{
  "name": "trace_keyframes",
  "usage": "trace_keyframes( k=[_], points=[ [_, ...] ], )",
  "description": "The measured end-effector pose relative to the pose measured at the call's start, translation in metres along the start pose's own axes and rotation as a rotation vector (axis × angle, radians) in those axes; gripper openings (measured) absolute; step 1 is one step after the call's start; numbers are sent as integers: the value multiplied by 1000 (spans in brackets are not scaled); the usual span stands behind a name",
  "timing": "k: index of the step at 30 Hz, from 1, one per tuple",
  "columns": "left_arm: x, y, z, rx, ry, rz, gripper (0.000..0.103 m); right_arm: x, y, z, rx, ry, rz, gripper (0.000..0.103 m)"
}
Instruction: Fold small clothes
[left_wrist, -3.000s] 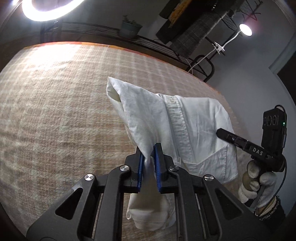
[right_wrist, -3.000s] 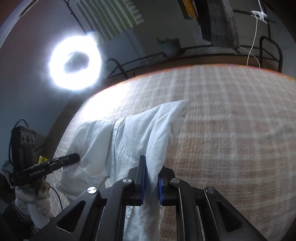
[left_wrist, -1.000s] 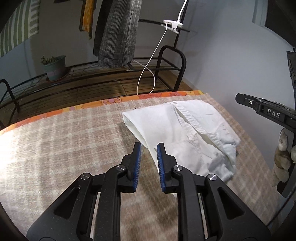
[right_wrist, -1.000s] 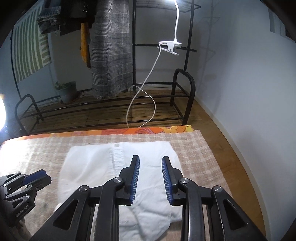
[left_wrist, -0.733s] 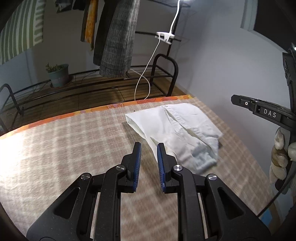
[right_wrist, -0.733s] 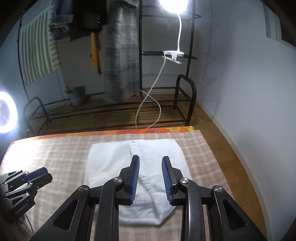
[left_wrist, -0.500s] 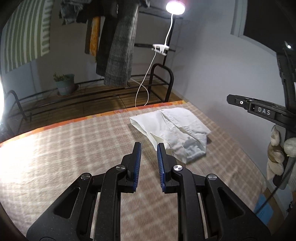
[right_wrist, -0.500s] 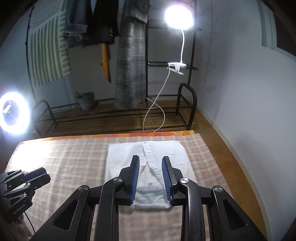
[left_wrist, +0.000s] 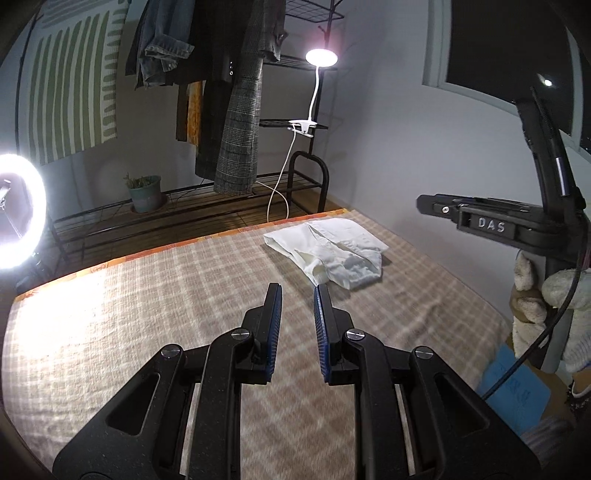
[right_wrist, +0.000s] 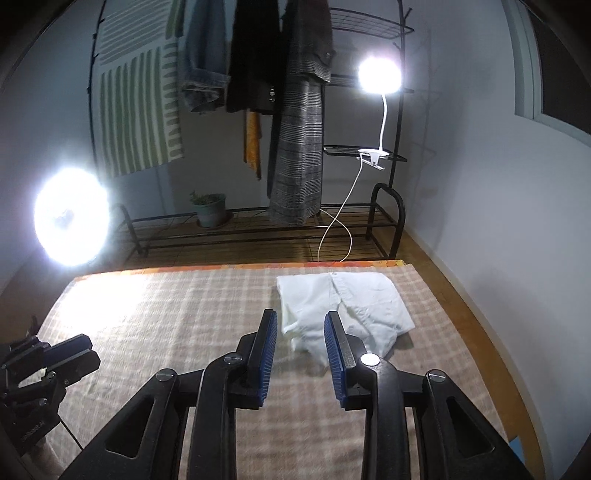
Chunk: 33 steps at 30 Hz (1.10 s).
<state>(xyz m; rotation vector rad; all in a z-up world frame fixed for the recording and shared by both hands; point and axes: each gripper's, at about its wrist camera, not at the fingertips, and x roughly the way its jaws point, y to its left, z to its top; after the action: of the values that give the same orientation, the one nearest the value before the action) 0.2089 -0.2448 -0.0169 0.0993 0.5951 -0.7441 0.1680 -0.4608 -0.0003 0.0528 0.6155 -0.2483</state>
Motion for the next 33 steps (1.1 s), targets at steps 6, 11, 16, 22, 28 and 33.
trace_keyframes(
  k=[6,11,16,22,28,33],
  points=[
    [-15,2,-29,11,7,-8,47,-9,20,-27,15,-16,-27,44],
    [-11,4,-45,44,44,12,59,-16,36,-35,-15,-51,-64,65],
    [-8,9,-54,25,70,16,72,-21,43,-39,-25,-89,-83,79],
    [-8,3,-61,63,66,56,88,-19,50,-47,-30,-91,-75,103],
    [-10,-1,-66,118,61,98,96,-15,53,-51,-47,-83,-117,103],
    [-10,-2,-66,138,69,126,98,-15,51,-51,-21,-87,-108,103]
  ],
)
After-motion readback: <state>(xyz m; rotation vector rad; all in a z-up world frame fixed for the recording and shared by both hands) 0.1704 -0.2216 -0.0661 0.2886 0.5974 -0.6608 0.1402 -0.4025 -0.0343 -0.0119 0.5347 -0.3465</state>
